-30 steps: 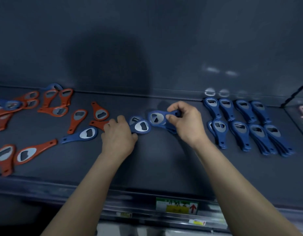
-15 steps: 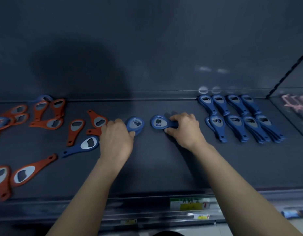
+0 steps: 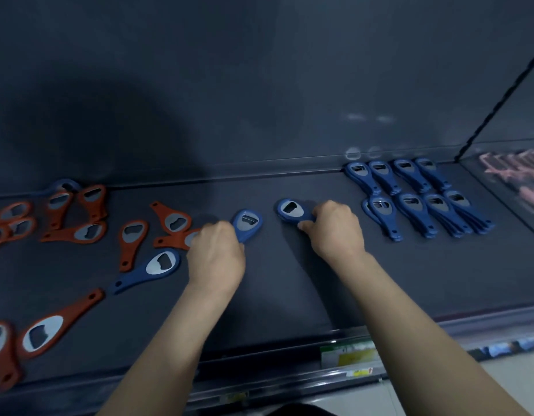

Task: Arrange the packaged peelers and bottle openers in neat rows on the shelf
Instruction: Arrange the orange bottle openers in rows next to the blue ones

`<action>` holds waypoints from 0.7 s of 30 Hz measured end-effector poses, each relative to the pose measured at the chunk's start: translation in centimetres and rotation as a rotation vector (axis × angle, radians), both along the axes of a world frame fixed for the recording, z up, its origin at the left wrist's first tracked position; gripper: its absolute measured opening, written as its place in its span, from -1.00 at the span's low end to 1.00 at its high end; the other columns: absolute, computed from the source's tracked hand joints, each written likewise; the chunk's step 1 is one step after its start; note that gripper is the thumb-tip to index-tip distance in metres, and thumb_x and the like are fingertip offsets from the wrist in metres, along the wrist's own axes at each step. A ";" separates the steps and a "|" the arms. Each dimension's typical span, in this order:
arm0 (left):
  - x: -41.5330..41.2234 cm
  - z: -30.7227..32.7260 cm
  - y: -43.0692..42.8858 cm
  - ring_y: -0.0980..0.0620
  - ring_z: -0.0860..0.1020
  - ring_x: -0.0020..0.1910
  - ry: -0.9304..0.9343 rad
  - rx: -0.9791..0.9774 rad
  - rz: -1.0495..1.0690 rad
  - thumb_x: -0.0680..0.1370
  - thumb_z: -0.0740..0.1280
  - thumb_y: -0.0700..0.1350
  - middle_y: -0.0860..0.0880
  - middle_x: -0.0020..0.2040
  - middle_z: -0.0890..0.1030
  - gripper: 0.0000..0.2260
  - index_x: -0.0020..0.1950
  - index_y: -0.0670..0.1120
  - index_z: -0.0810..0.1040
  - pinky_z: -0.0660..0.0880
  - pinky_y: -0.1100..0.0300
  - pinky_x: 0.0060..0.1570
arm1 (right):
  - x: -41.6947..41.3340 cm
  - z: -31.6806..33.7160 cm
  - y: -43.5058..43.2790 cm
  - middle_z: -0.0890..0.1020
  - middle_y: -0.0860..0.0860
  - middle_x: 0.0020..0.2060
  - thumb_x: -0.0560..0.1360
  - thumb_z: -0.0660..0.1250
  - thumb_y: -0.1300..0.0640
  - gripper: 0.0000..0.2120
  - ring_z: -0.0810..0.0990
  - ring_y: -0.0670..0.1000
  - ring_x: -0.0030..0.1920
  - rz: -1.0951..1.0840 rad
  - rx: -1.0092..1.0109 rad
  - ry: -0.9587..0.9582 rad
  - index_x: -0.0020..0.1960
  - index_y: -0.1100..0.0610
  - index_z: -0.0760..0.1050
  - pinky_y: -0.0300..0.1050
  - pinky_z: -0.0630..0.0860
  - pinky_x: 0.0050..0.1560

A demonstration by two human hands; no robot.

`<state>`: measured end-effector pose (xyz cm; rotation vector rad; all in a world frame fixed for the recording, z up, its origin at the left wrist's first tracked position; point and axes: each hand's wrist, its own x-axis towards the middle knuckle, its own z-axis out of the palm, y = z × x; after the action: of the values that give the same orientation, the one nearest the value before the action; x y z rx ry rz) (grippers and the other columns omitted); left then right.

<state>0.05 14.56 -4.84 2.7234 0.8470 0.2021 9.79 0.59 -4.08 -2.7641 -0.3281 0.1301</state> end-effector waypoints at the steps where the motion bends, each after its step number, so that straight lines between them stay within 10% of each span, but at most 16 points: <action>1: 0.2 0.0 0.1 -0.18 0.52 -0.09 -0.015 0.010 -0.012 0.52 0.34 -0.11 -0.18 -0.10 0.56 -0.77 -0.23 -0.13 0.34 0.28 0.11 -0.28 | -0.2 0.0 0.1 0.44 0.11 -0.23 0.50 0.36 0.04 -0.72 0.46 0.15 -0.12 -0.004 -0.003 0.007 -0.20 0.20 0.36 -0.11 0.33 -0.23; 14: 4.3 -0.6 -0.9 -0.19 0.49 -0.04 -0.136 -0.007 -0.140 0.55 0.28 -0.17 -0.22 -0.06 0.54 -0.86 -0.07 -0.26 0.50 0.24 0.15 -0.22 | 1.9 -1.1 -0.8 0.45 0.16 -0.16 0.52 0.25 0.21 -0.62 0.39 0.08 -0.17 -0.284 0.029 -0.052 -0.37 0.15 0.13 -0.12 0.30 -0.28; 21: 6.7 -0.5 -2.6 -0.18 0.48 0.00 -0.127 -0.015 -0.155 0.55 0.27 -0.16 -0.19 -0.03 0.52 -0.85 0.00 -0.24 0.51 0.36 0.06 -0.13 | 3.8 -1.4 -2.0 0.49 0.24 0.08 0.56 0.26 0.13 -0.78 0.48 0.21 0.09 -0.219 0.017 -0.066 0.01 0.31 0.47 -0.13 0.31 -0.14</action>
<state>6.74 11.99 -5.31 2.7131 0.5974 0.3296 13.55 -1.43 -5.44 -2.7691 -0.0408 -0.0185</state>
